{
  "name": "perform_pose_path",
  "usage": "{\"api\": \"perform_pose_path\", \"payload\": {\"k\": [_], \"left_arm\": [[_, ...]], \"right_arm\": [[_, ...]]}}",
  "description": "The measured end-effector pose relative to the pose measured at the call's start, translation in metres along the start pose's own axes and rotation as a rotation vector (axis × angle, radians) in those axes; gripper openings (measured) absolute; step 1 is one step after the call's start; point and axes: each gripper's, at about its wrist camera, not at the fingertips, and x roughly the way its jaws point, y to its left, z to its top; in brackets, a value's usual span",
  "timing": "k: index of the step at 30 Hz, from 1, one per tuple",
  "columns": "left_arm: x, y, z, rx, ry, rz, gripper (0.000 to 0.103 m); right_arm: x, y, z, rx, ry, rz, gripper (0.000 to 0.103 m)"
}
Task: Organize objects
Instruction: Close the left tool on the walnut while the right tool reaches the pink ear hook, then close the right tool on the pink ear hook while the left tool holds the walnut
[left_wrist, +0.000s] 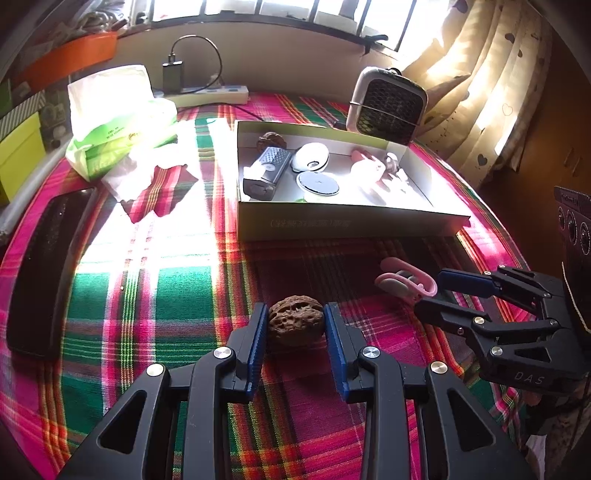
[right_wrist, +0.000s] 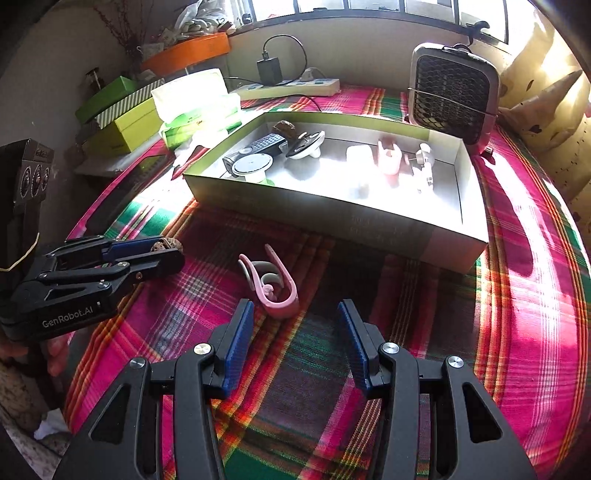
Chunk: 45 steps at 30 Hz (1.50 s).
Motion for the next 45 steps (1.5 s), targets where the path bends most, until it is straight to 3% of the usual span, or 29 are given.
{"api": "perform_pose_path", "payload": {"k": [12,20,31,45], "left_arm": [[0.001,-0.001,0.0,-0.007,-0.006,0.007,0.029],[0.003,-0.002,0.0,-0.002,-0.008,0.016,0.029],[0.002,-0.003,0.0,0.0,-0.009,0.02,0.029],[0.002,-0.003,0.0,0.009,-0.011,0.025,0.028]], "right_arm": [[0.017,0.022,0.014,-0.127,0.005,-0.04,0.048],[0.017,0.023,0.013,-0.132,-0.011,-0.043,0.048],[0.015,0.022,0.012,-0.124,-0.019,-0.052,0.025],[0.015,0.022,0.012,-0.124,-0.018,-0.053,0.024]]}}
